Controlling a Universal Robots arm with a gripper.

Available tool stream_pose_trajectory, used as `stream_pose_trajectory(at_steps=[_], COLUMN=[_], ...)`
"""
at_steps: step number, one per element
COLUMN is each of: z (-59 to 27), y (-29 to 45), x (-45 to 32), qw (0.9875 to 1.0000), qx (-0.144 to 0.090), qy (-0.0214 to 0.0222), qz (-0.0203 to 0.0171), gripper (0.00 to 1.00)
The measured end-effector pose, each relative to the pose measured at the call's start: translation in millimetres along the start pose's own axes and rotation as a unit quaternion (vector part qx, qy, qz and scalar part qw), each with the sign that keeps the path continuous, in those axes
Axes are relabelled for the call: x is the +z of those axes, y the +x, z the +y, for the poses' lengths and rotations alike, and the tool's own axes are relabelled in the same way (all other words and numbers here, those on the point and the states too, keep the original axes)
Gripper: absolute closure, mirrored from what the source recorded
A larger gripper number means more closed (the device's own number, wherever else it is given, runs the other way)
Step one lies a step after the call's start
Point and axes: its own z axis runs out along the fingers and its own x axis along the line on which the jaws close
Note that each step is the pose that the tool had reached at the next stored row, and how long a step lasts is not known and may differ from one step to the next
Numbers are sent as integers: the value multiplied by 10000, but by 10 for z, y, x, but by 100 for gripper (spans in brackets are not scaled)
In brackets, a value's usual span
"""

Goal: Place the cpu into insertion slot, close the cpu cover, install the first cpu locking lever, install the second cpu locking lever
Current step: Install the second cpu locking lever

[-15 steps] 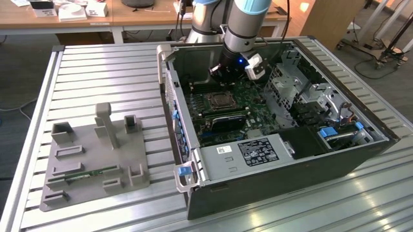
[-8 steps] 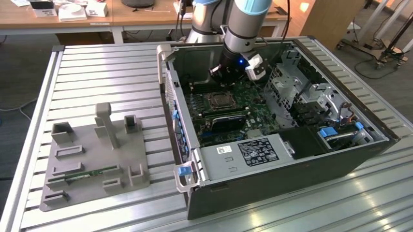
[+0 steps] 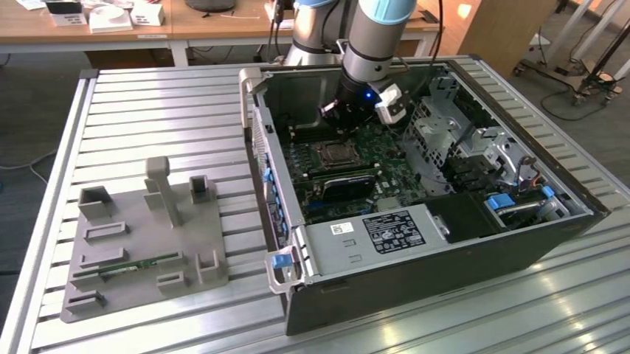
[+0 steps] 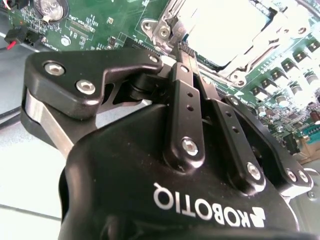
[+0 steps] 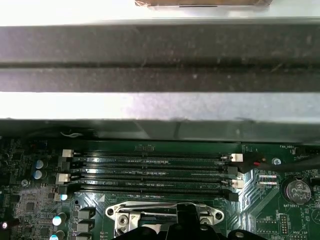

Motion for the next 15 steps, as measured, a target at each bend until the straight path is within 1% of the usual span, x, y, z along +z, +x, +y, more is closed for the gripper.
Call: stream_pose_trajectory(at_steps=[13,14,15], z=[0,0,5], y=[-1,-1,-2], x=[0,-6,-39], qw=[10000,10000,10000], qx=[0,0,0], qy=[-1,0,1], qz=[0,0,0], gripper=[90,90,90])
